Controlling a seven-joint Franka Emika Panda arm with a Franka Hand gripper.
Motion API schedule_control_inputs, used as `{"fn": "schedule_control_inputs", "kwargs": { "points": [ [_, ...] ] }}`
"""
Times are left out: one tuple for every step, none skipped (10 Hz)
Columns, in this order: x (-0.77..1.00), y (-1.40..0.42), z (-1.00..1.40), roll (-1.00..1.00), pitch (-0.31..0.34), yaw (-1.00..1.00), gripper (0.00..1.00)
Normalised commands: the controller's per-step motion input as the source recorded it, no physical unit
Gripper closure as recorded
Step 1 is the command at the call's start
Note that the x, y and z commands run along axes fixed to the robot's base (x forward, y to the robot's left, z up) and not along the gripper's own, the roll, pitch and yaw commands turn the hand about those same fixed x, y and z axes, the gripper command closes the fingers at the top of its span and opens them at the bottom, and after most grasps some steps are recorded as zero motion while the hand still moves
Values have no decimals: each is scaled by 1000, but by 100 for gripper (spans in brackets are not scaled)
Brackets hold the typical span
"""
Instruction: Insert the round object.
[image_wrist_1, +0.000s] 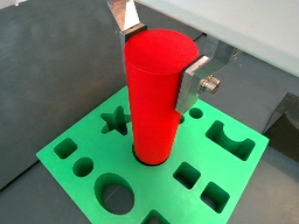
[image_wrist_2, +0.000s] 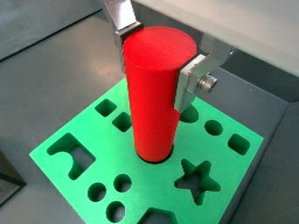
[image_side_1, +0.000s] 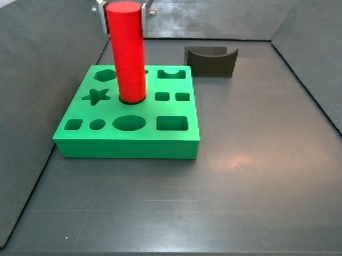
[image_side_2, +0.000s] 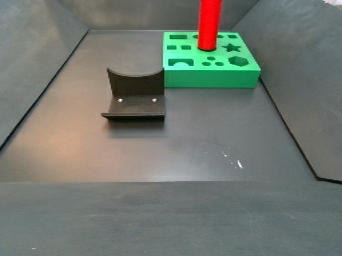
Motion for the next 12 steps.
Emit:
{"fn": "schedule_control_inputs", "kwargs": {
  "points": [
    [91,0,-269,-63,0,0,100],
    [211,0,-314,-46,0,0,100],
    [206,0,-340,-60,0,-31,100],
    [129,0,-351,-77,-30,-154,100],
    [51,0,-343,-60,-76,-131,100],
    [0,0,-369,-51,-154,-77,100],
    [0,0,-329,-36,-136,-63,100],
    [0,0,-271,-23,-111,-57,100],
    [0,0,-246,-13,-64,-43,100],
    [0,0,-197,0,-27,-34,100],
    [0,6,0,-14,0,0,100],
    [0,0,0,0,0,0,100]
  ]
}}
